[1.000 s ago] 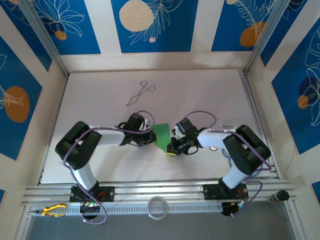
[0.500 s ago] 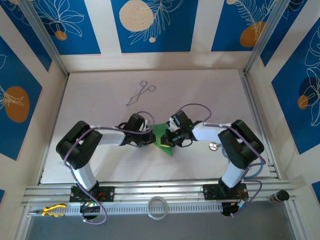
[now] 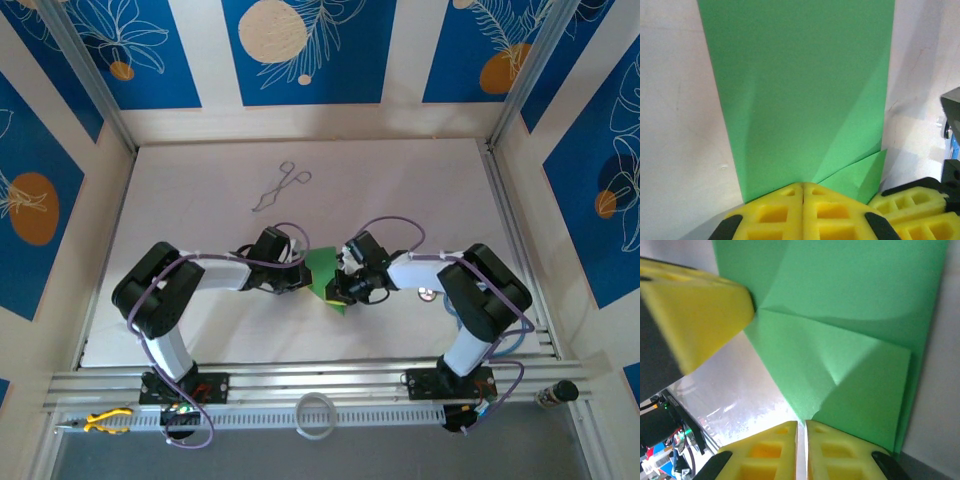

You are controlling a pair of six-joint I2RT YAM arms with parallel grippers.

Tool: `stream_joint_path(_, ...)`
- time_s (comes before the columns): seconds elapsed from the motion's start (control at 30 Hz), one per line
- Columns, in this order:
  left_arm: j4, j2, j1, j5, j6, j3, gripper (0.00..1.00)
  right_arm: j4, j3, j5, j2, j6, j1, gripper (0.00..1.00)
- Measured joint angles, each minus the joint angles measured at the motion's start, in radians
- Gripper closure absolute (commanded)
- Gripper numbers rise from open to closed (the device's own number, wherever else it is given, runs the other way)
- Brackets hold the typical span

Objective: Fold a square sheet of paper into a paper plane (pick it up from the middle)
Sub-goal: Third fold the triangle at the center of the table.

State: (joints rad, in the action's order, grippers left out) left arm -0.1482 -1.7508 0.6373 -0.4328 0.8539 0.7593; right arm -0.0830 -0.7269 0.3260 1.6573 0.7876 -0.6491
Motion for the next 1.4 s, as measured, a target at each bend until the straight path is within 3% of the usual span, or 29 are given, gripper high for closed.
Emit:
stream_joint_path(0.53,0.005,0.001,0.0,0.007,0.0,0.001,1.0,0.024,-0.107,0.014,0.126,-0.02,-0.026,0.89)
stream_joint_path(1.1,0.017,0.002,0.0,0.011,0.0,0.007,1.0,0.04,0.188,0.0,-0.144,-0.021,0.028,0.88)
stream_joint_path(1.4,0.019,0.002,0.0,0.012,0.0,0.009,1.0,-0.017,0.187,-0.032,-0.221,-0.043,0.027,0.87)
